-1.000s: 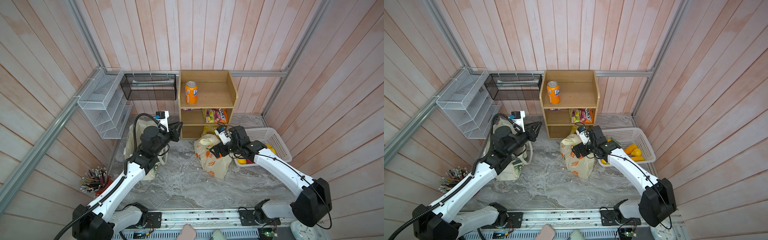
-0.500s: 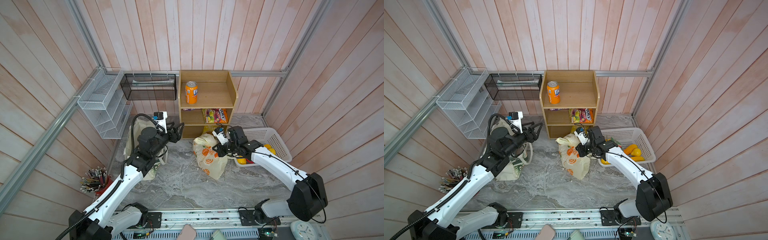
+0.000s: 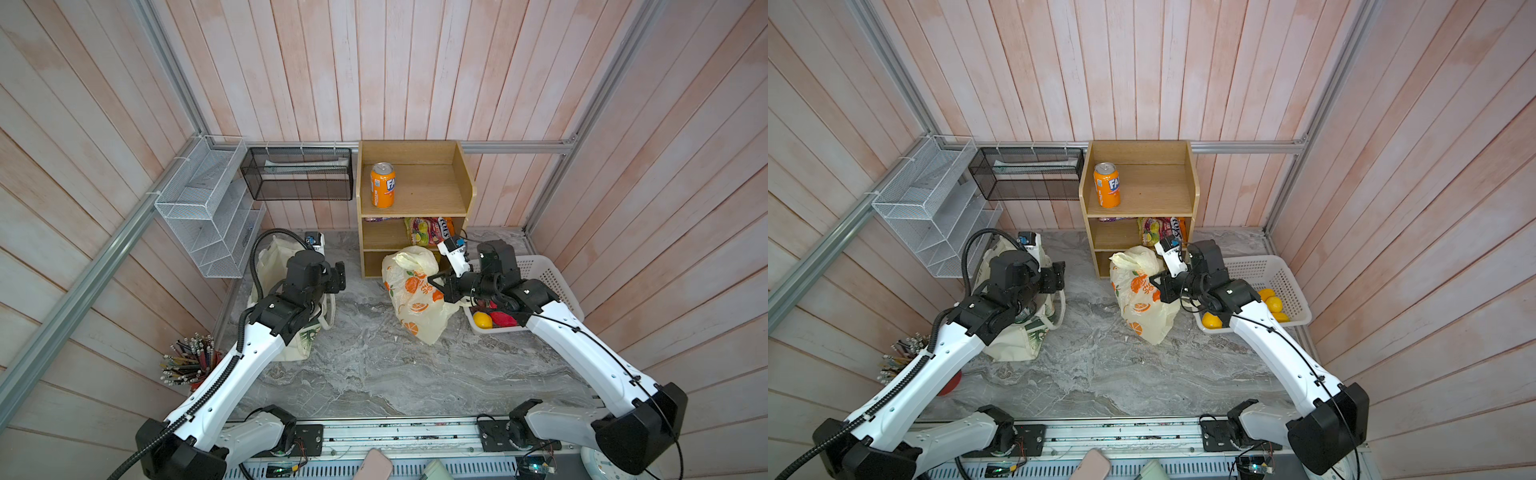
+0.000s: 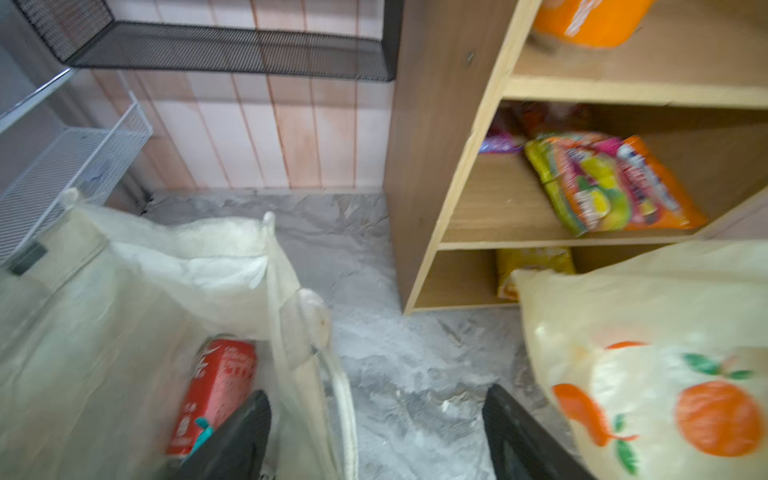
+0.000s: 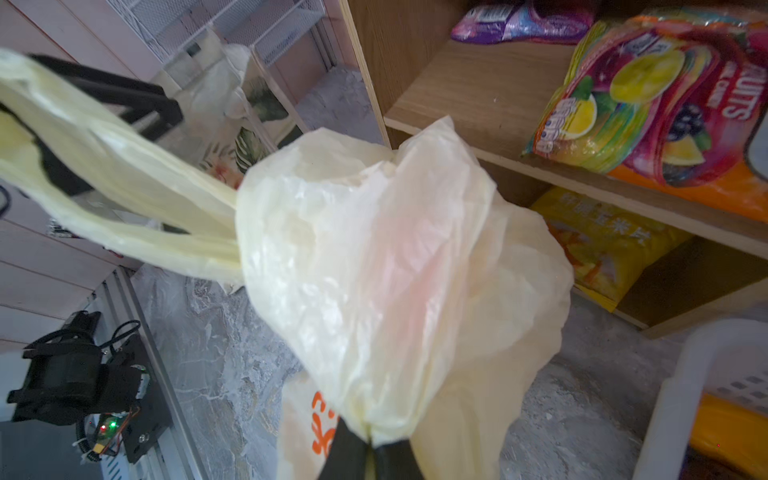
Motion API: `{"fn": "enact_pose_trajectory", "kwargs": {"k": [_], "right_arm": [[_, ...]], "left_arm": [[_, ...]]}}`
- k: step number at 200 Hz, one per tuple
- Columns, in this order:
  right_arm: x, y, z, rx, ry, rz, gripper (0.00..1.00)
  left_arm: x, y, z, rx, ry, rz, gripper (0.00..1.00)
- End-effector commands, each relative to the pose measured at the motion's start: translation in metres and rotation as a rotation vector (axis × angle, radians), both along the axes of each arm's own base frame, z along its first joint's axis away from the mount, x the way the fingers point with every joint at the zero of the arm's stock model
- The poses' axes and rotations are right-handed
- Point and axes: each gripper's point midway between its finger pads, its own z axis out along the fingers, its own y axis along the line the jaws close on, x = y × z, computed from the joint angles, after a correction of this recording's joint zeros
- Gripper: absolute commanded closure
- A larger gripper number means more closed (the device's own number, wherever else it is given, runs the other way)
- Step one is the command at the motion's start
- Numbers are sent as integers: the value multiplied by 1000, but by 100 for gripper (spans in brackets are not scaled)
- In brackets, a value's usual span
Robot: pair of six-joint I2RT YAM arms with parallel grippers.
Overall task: Place the mixed food into the grocery bags and tie them
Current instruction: 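Lift the yellow bag with the right gripper while the left grasps the tote handle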
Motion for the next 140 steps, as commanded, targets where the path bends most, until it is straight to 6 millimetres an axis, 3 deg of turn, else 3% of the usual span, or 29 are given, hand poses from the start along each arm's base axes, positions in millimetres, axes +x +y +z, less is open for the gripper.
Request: {"fn": "enact_pose_trajectory", "kwargs": {"k": [1, 40, 55, 91, 113, 140], "right_arm": [[-7, 2, 20, 48, 0, 13, 100], [-11, 2, 34, 73, -15, 14, 100], [-11, 0, 40, 78, -25, 2, 100], [-10, -5, 53, 80, -36, -25, 100], [-8, -7, 61, 86, -47, -48, 100], [-4, -14, 70, 83, -63, -93, 100]], "left_arm": [[-4, 26, -25, 140, 92, 101, 17], [0, 23, -59, 175, 170, 93, 16], [1, 15, -68, 161, 195, 53, 24], [-1, -22, -74, 65, 248, -127, 100], [-7, -43, -61, -40, 248, -210, 100], [-18, -66, -22, -211, 191, -269, 100]]}}
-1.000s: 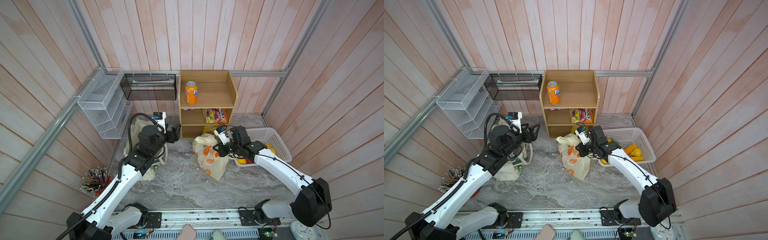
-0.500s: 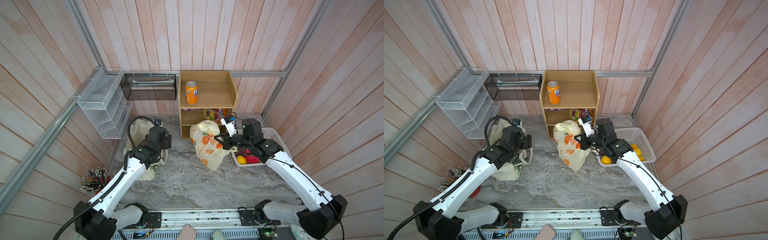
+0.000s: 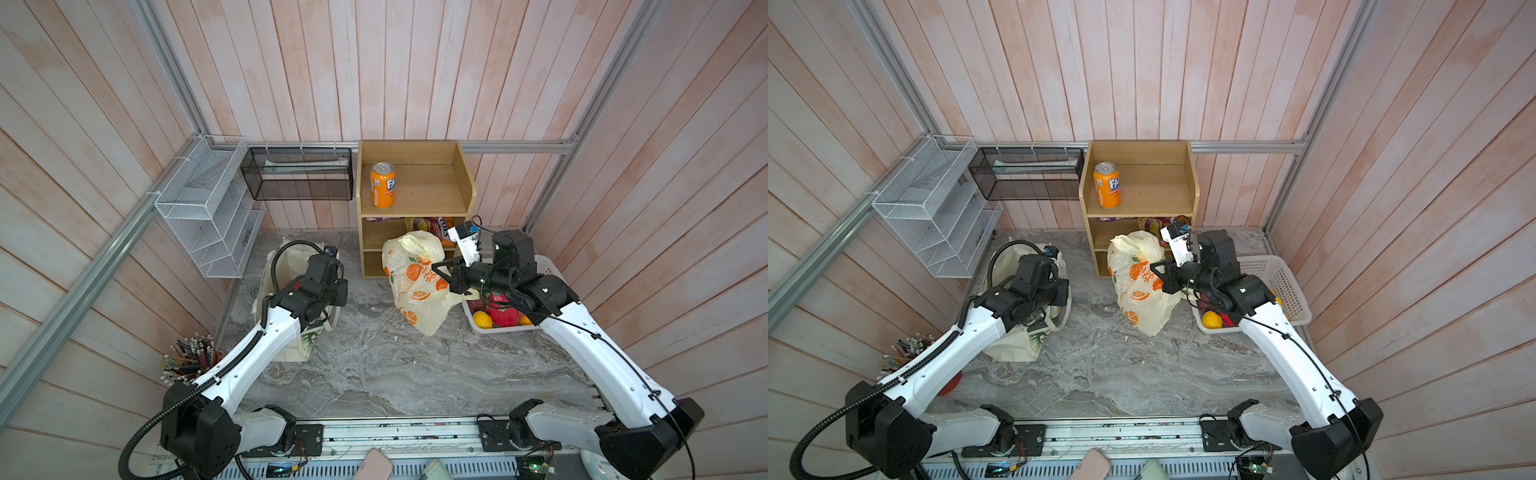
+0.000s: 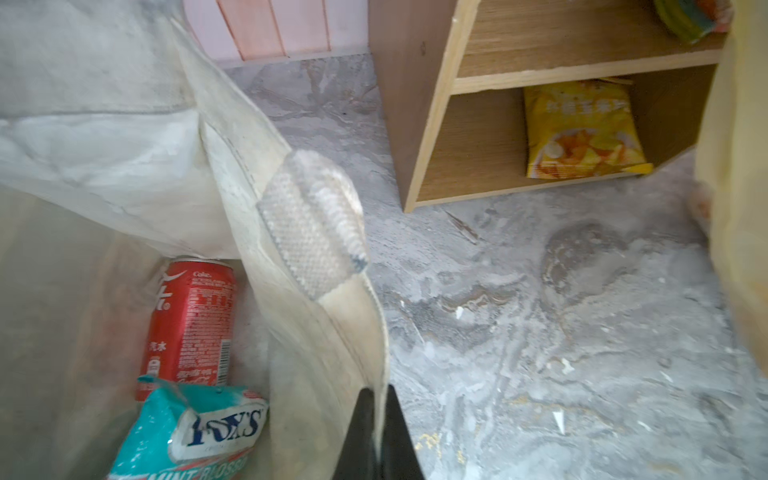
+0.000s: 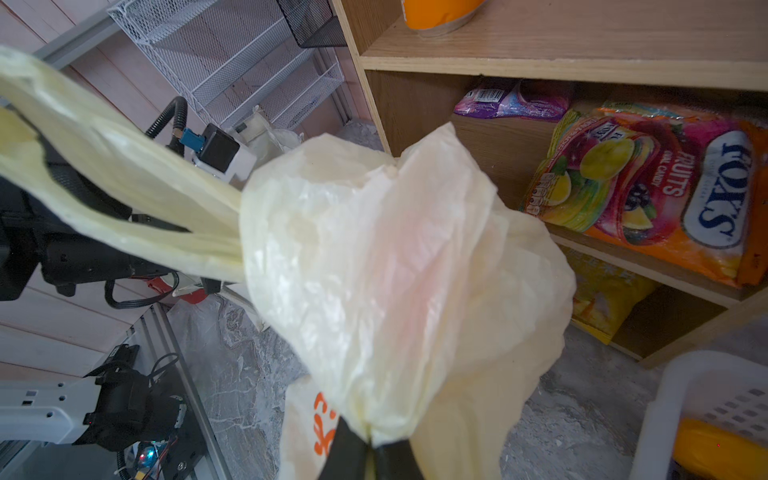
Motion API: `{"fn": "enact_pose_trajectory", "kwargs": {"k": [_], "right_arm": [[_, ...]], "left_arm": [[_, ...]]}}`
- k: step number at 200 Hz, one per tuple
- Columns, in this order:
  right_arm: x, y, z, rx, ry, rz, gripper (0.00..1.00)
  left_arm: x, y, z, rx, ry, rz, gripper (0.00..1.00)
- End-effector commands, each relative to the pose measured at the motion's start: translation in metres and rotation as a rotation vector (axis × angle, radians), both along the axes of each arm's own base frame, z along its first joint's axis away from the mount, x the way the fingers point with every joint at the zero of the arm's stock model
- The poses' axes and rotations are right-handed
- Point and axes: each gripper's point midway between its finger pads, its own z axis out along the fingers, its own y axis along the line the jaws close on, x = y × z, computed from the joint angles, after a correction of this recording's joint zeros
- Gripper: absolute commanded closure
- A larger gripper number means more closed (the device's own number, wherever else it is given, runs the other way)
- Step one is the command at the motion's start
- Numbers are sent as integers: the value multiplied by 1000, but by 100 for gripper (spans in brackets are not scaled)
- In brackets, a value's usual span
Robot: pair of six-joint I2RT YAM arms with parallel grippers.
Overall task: Place the mixed food into the grocery bags and tie them
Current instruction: 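Lift the yellow bag with the right gripper while the left grasps the tote handle, then carry the yellow bag above the tote with the right gripper while the left steadies it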
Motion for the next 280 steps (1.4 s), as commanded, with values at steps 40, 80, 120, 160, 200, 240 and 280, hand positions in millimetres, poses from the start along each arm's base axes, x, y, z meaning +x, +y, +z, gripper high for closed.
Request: {"fn": "enact_pose_trajectory", "kwargs": {"k": [40, 80, 120, 160, 200, 240, 280], "right_arm": [[10, -21, 30, 6, -45, -135, 100], [20, -43, 45, 26, -61, -238, 100], [20, -60, 57, 38, -71, -298, 100], [13, -70, 68, 44, -74, -339, 100], [0, -65, 102, 121, -94, -297, 100], [-13, -45, 128, 174, -98, -236, 100], [-27, -27, 143, 250, -55, -198, 100]], "left_arm": [[-27, -76, 96, -506, -116, -104, 100], [-40, -132, 119, -696, -134, -151, 100], [-47, -184, 136, -728, -136, -284, 62], [-58, -175, 162, -706, -217, -328, 46], [-56, -123, 177, -486, -352, -220, 34], [-45, -99, 144, -189, -300, -201, 28], [-33, -97, 109, -106, -198, -245, 23]]}}
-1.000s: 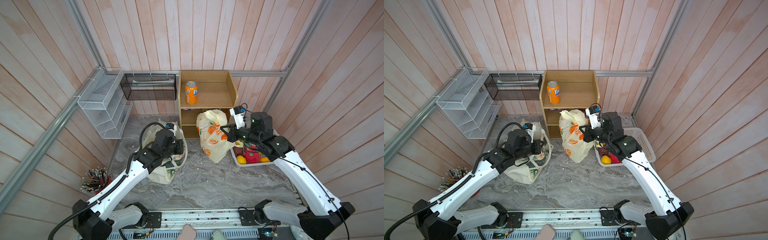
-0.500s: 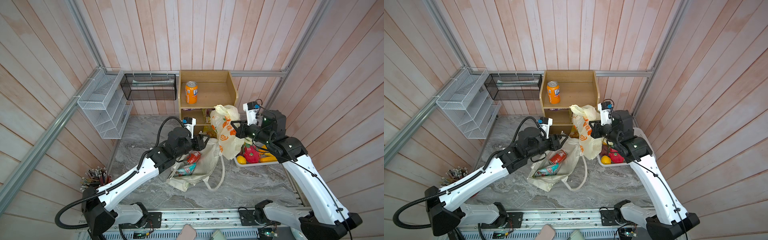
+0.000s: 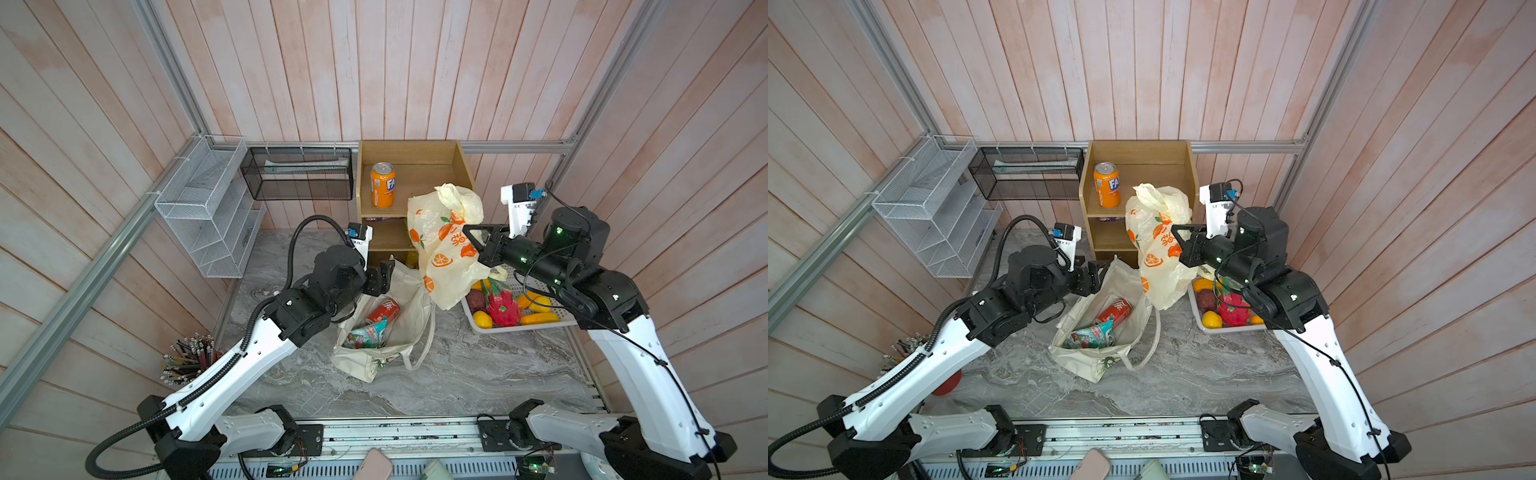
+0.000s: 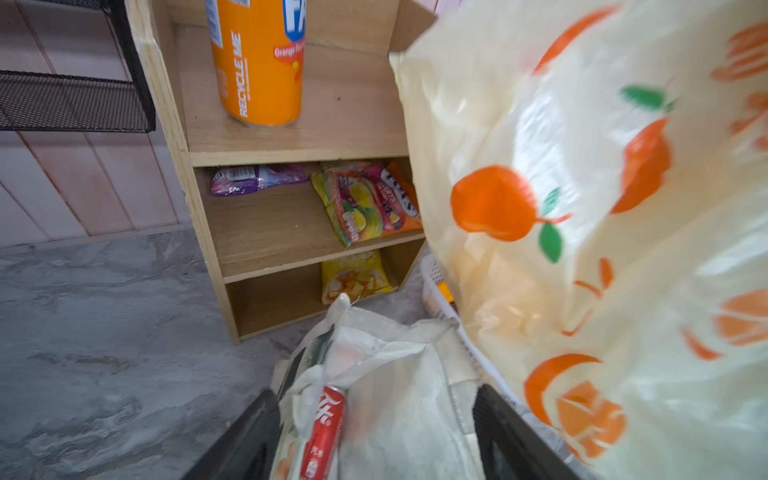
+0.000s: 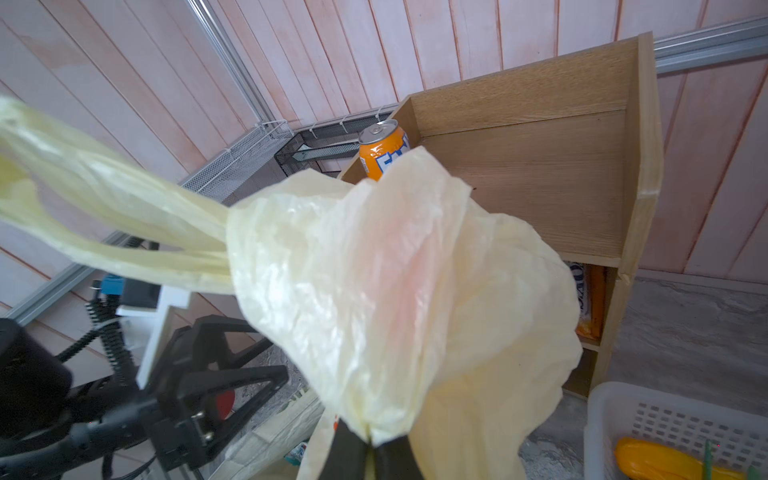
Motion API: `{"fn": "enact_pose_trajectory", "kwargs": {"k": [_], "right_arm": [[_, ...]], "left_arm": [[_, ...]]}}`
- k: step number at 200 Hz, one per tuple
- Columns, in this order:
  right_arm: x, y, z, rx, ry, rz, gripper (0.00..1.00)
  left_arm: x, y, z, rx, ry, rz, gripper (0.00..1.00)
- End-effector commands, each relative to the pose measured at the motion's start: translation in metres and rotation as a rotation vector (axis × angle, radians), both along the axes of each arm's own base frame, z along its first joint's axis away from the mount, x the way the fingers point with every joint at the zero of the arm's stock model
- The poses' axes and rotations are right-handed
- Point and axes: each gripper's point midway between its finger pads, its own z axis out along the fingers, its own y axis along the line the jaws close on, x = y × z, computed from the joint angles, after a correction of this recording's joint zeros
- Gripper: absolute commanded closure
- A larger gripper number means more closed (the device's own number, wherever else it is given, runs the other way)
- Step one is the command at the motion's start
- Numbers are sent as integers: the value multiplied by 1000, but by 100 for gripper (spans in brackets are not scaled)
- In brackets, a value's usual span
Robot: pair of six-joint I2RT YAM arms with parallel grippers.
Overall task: Place the mixed food into the grocery bags and tie them
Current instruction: 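Carry the yellow bag above the tote with the right gripper while the left steadies it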
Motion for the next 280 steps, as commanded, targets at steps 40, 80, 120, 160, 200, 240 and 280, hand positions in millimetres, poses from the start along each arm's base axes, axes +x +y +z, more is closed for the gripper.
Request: {"fn": "enact_pose_trajectory", "kwargs": {"k": [40, 80, 120, 160, 200, 240, 280], "right_arm": [[-19, 23, -2, 161, 137, 71, 100], [-32, 46, -10, 232, 212, 144, 100], [-37, 54, -20, 286, 264, 147, 100], [-39, 59, -29, 365, 334, 151, 100], [-39, 66, -54, 439, 441, 150, 100], [-41, 75, -71, 457, 513, 153, 100], [-31, 89, -96, 432, 580, 135, 100]], "left_arm": [[19, 22, -68, 185, 126, 1, 22], [16, 16, -92, 130, 177, -60, 33], [11, 7, -95, 61, 190, -122, 86], [22, 27, -85, -33, 163, -20, 100], [25, 60, -63, -142, 99, 130, 100], [21, 60, -67, -154, 106, 124, 100], [19, 57, -66, -170, 91, 98, 100]]}}
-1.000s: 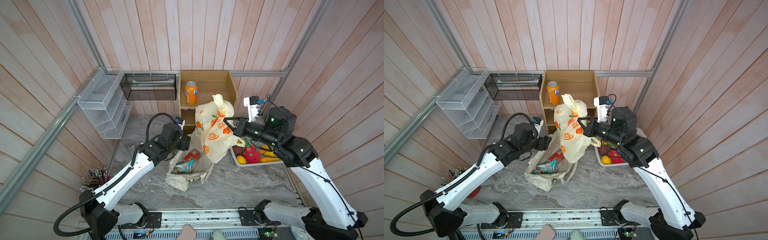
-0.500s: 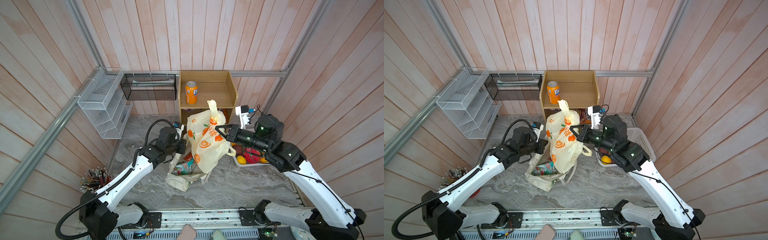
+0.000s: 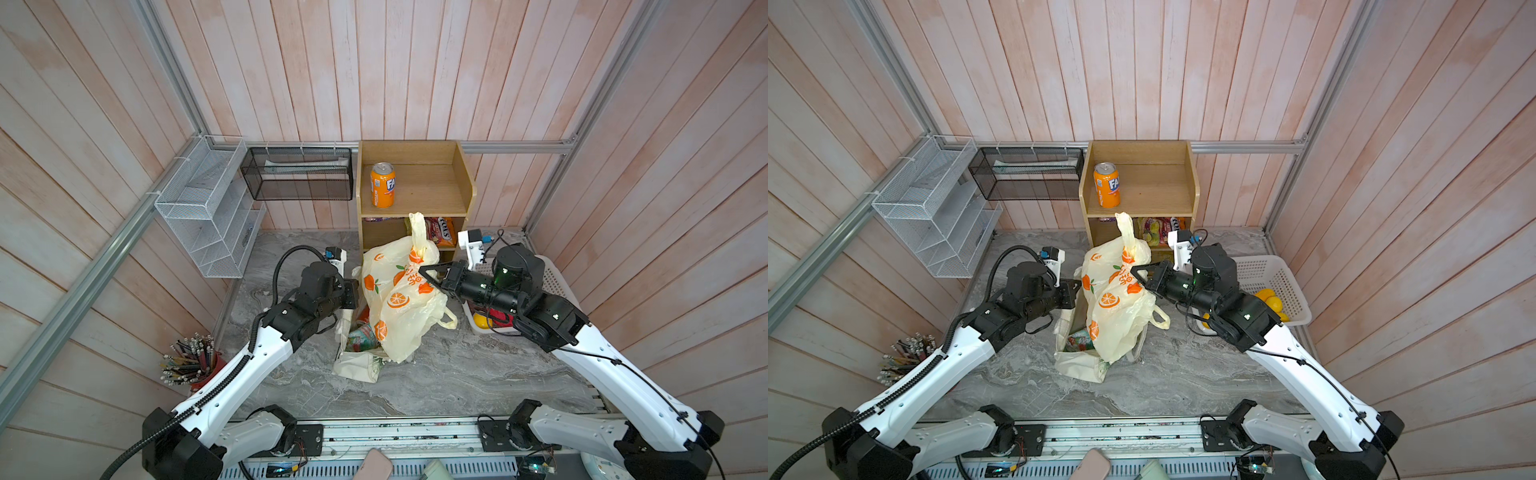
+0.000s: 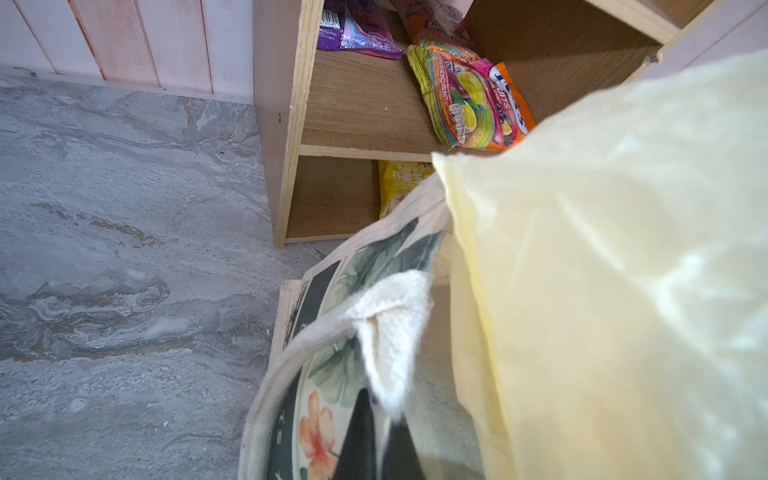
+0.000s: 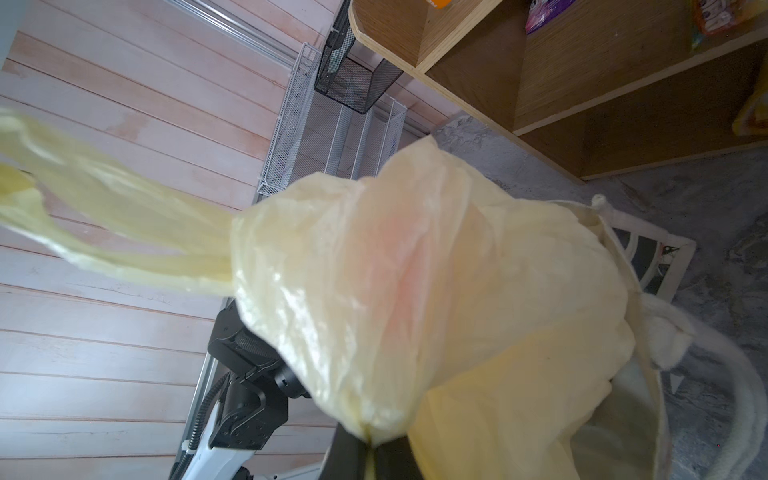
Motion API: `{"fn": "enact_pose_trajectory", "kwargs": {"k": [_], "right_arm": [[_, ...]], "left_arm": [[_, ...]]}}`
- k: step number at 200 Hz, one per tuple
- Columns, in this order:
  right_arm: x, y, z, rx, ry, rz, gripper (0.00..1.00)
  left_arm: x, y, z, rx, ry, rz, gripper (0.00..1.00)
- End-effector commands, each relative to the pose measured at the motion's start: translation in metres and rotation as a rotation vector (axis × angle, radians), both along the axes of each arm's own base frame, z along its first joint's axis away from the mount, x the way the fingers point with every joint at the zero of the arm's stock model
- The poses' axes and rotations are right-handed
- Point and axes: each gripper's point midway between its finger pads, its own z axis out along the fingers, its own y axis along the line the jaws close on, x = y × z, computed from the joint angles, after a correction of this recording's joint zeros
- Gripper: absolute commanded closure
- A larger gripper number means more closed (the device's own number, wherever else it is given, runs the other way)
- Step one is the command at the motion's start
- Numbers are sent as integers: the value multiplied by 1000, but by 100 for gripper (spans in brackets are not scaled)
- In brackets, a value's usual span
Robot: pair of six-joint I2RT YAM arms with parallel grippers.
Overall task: Place the mixed food into the grocery bags and tie them
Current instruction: 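Carry the yellow bag above the tote with the right gripper while the left steadies it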
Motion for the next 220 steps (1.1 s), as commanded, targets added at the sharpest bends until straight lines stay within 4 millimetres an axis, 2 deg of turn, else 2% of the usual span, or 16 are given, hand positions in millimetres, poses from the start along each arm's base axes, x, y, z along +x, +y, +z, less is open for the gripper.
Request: {"fn": "enact_pose_trajectory", "kwargs": {"k": [1, 58, 81, 103, 137, 165, 197, 220], "right_arm": [[5, 13, -9, 18, 39, 14, 100], [21, 26, -54, -56, 117, -20, 100], [26, 17, -74, -130, 149, -78, 100], [23, 2, -85, -174, 170, -130, 100], [12, -16, -77, -208, 153, -165, 100], [1, -17, -78, -223, 164, -149, 100], [-7, -8, -76, -239, 156, -110, 100], [-2, 14, -72, -260, 134, -70, 100]], "left_arm": [[6, 0, 31, -68, -108, 10, 100], [5, -3, 36, -68, -136, -11, 100], [6, -2, 38, -63, -144, -10, 100], [6, -1, 41, -62, -155, -8, 100], [6, -2, 42, -66, -161, -12, 100], [5, -2, 44, -67, -167, -15, 100], [4, -3, 48, -75, -178, -22, 100], [4, -5, 49, -84, -183, -35, 100]]}}
